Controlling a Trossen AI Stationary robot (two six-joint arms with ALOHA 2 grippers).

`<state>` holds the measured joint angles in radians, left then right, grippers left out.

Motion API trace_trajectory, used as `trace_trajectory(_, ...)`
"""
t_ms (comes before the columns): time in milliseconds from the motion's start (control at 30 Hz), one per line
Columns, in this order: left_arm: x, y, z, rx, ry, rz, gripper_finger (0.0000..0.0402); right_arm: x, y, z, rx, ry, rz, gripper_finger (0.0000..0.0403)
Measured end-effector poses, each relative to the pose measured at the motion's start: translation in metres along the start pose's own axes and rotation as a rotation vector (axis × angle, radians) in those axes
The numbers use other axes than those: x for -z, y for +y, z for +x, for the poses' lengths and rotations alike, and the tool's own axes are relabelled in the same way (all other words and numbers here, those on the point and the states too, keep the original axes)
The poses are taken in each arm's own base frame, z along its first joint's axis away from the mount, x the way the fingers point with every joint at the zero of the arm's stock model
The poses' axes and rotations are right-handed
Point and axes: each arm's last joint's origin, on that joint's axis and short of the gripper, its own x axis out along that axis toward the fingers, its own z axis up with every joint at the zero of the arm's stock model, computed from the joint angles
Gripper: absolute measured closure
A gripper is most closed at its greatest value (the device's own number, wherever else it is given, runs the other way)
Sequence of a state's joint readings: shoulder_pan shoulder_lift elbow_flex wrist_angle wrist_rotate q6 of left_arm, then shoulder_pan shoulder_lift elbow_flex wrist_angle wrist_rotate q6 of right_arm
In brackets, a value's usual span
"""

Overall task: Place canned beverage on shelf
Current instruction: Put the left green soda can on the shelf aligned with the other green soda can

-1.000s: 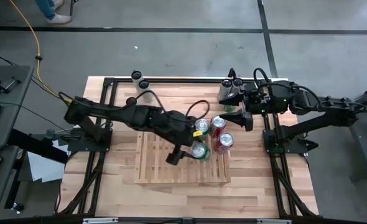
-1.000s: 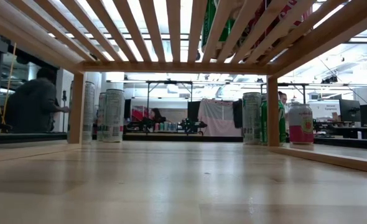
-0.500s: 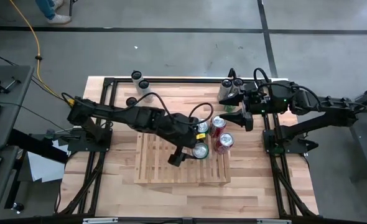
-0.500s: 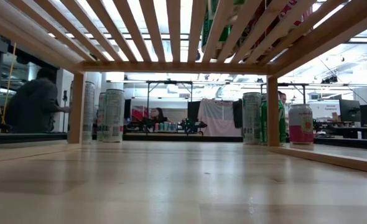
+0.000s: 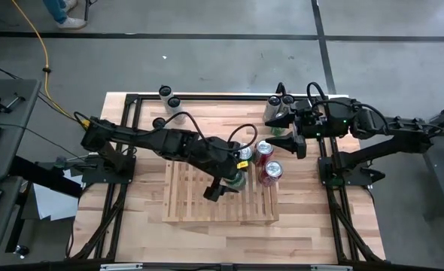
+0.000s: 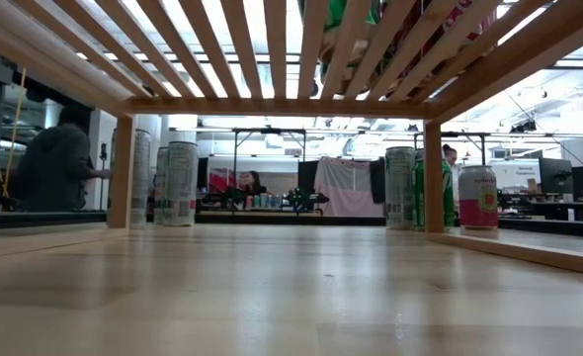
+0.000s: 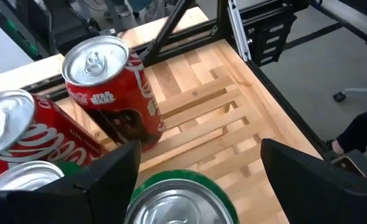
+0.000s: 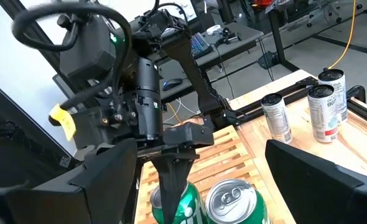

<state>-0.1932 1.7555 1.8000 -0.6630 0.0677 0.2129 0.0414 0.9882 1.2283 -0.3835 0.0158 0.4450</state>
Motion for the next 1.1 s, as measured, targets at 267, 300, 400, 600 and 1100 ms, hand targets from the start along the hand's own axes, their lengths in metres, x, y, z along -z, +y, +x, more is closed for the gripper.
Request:
trace_trajectory(267, -0.006, 0.001, -0.007, -0.015, -0.054, 0.003, 0.0081, 0.0, 0.0, 0.0, 0.0, -0.001, 0.0, 0.0062)
trace_trajectory(300, -0.006, 0.001, -0.007, -0.015, -0.054, 0.003, 0.0081, 0.0, 0.0, 0.0, 0.0, -0.001, 0.0, 0.0062)
trace_trajectory(400, -0.006, 0.001, -0.009, -0.016, -0.056, 0.004, 0.008, 0.0, 0.0, 0.0, 0.0, -0.001, 0.0, 0.0062)
trace_trajectory(600, -0.016, -0.005, -0.039, -0.01, -0.027, -0.054, 0.0087, 0.0, 0.0, 0.0, 0.0, 0.0, 0.0, 0.0062)
trace_trajectory(1100, 0.039, -0.043, -0.04, -0.134, 0.226, -0.331, 0.0385, 0.0, 0.0, 0.0, 0.001, 0.0, -0.027, 0.0062)
